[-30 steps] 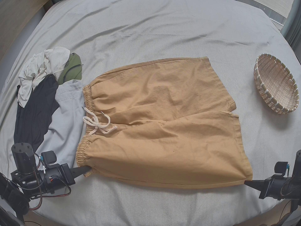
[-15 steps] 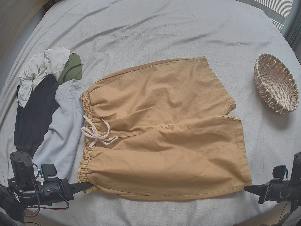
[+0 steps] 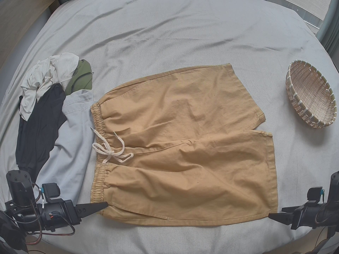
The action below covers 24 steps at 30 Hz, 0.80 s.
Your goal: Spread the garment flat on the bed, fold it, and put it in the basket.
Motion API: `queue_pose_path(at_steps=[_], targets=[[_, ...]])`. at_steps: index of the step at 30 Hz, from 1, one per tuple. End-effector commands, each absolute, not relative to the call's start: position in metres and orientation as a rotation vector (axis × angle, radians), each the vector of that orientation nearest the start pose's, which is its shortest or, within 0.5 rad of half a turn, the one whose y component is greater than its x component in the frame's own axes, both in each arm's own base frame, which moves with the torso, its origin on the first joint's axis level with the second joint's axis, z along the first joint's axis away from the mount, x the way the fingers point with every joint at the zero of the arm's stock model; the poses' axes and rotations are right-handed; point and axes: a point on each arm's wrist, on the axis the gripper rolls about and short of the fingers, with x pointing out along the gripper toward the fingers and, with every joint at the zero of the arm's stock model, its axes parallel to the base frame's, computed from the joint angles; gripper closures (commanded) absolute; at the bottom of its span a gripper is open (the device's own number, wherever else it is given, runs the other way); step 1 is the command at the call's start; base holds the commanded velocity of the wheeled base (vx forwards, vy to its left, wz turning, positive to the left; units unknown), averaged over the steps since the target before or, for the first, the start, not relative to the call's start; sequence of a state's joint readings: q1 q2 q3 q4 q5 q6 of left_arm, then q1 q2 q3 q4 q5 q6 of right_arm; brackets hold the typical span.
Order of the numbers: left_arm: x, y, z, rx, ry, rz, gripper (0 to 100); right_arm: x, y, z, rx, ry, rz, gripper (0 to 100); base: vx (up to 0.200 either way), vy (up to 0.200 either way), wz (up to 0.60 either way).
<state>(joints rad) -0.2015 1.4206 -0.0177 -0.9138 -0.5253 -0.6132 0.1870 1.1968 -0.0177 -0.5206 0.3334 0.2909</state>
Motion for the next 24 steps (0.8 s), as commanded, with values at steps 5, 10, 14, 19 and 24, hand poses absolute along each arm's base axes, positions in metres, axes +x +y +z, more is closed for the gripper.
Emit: queue_pose_path(at_steps=[5, 10, 14, 19, 24], targets=[[0.105, -0.030, 0.102, -0.675, 0.651, -0.520, 0, 0.093, 0.020, 0.091, 0.337, 0.636, 0.368, 0, 0.000, 0.000, 0.00], [0.099, -0.030, 0.101, -0.673, 0.671, -0.521, 0, 0.093, 0.020, 0.092, 0.337, 0.630, 0.371, 0, 0.000, 0.000, 0.00], [0.108, -0.031, 0.102, -0.670, 0.687, -0.516, 0, 0.093, 0.020, 0.092, 0.337, 0.629, 0.373, 0, 0.000, 0.000, 0.00], [0.125, -0.034, 0.095, -0.552, 0.727, -0.528, 0, 0.094, 0.020, 0.093, 0.336, 0.625, 0.375, 0, 0.000, 0.000, 0.00], [0.135, -0.036, 0.084, -0.407, 0.757, -0.558, 0, 0.094, 0.020, 0.093, 0.338, 0.625, 0.375, 0, 0.000, 0.000, 0.00]])
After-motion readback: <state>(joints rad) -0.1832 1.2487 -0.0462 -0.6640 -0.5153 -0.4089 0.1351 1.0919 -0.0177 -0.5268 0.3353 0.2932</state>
